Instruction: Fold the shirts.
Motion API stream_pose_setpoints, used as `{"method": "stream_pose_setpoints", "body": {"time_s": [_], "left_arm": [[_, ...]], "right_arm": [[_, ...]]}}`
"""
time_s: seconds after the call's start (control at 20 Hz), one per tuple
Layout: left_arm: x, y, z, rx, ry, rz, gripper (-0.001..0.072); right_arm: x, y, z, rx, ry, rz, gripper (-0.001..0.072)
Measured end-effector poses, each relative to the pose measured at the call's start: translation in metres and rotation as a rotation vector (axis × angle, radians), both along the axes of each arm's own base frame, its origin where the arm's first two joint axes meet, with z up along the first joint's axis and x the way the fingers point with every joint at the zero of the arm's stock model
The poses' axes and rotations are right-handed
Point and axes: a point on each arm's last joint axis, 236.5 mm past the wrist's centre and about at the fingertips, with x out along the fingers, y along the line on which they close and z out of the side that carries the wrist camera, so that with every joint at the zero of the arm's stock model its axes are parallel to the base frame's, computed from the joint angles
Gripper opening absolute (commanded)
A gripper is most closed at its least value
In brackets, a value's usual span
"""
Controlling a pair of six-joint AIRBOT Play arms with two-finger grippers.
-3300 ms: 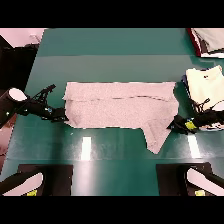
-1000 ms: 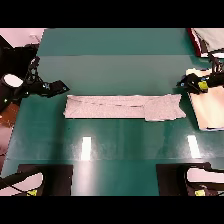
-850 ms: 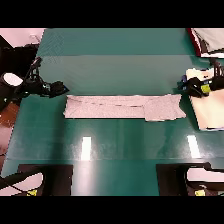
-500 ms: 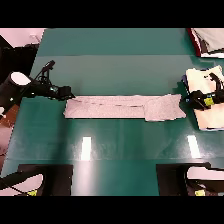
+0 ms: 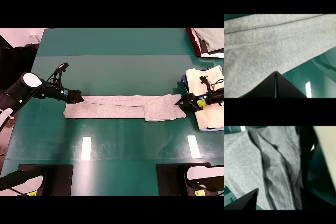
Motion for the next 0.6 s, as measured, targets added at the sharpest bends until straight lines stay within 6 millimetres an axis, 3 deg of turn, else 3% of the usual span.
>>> {"method": "stream_pose_setpoints", "body": {"time_s": [0.1,0.15,0.3,0.4,0.45,0.5,0.55,0.6], "left_arm": [[-0.001,-0.001,0.000,-0.002,0.004,-0.002,0.0023],[-0.002,-0.002,0.000,-0.003,0.006,-0.005,0.0023],[-0.003,-0.002,0.000,-0.003,0.009,-0.007,0.0023],[-0.003,-0.003,0.000,-0.003,0.009,-0.007,0.0023],[-0.003,-0.003,0.000,-0.003,0.009,-0.007,0.0022],[-0.003,-0.003,0.000,-0.003,0.009,-0.007,0.0023],[-0.003,-0.003,0.000,-0.003,0.010,-0.007,0.0023],[-0.003,-0.003,0.000,-0.003,0.010,-0.007,0.0022]], "right_arm": [[0.003,0.011,-0.001,0.014,0.001,0.024,0.0552],[0.004,0.017,-0.001,0.019,0.000,0.034,0.0498],[0.006,0.028,-0.002,0.026,0.000,0.060,0.0478],[0.007,0.033,-0.002,0.026,-0.002,0.072,0.0409],[0.007,0.035,-0.002,0.024,-0.003,0.077,0.0307],[0.008,0.038,-0.002,0.024,-0.005,0.084,0.0136],[0.008,0.039,-0.003,0.022,-0.006,0.088,0.0013],[0.008,0.039,-0.003,0.020,-0.007,0.089,0.0013]]}}
